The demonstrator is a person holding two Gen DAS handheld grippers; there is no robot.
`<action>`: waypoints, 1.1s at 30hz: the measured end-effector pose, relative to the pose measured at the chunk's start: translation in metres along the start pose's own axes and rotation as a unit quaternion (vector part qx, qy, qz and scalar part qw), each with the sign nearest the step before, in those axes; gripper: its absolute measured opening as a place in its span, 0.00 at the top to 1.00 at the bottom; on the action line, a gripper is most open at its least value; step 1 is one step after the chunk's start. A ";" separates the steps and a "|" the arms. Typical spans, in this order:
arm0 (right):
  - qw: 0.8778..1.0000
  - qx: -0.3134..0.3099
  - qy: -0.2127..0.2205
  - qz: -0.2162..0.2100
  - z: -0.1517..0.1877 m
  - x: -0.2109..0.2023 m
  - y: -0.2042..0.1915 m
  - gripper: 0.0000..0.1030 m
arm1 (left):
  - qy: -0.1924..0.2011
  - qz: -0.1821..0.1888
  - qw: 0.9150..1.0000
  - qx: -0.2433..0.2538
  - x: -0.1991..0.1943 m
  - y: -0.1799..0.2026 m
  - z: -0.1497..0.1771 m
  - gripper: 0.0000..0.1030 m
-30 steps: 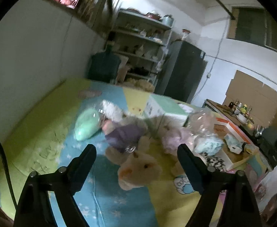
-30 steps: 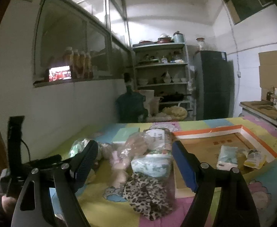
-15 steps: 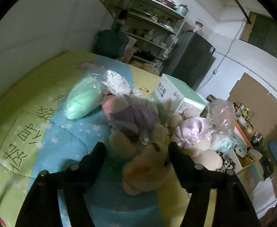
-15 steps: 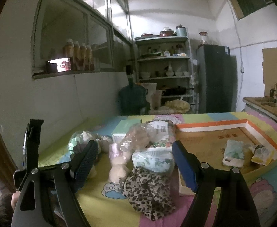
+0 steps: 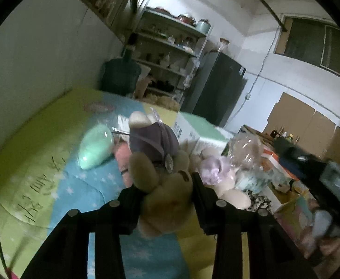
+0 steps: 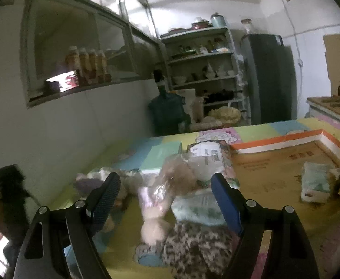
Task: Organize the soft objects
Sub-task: 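Grasp the plush bunny with purple hat in the left gripper, then lift the bunny with the left gripper while the right gripper grasps a plastic bag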
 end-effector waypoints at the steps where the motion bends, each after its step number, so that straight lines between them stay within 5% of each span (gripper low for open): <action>1: 1.000 0.005 -0.005 0.006 -0.001 0.007 0.003 0.21 | 0.004 0.001 1.000 0.001 -0.002 0.000 -0.002 0.61; 11: 0.998 0.007 -0.042 0.036 -0.001 0.043 0.013 0.22 | 0.014 0.008 1.000 0.001 -0.003 -0.008 -0.007 0.61; 14: 0.998 -0.007 -0.049 0.047 -0.001 0.045 0.011 0.46 | 0.017 0.013 1.000 -0.001 -0.005 -0.010 -0.009 0.61; 33: 0.999 -0.018 0.000 0.031 -0.020 0.015 0.003 0.48 | 0.044 0.044 0.998 -0.015 -0.024 -0.014 -0.028 0.61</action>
Point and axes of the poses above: each gripper's, at about its wrist camera, not at the fingertips, and x roughly the way its jaws point, y to its right, z to its underside, the point moved 7 cm from there along x, roughly the way its jaws point, and after that the axes turned 5 degrees about -z, right-handed, at the moved point
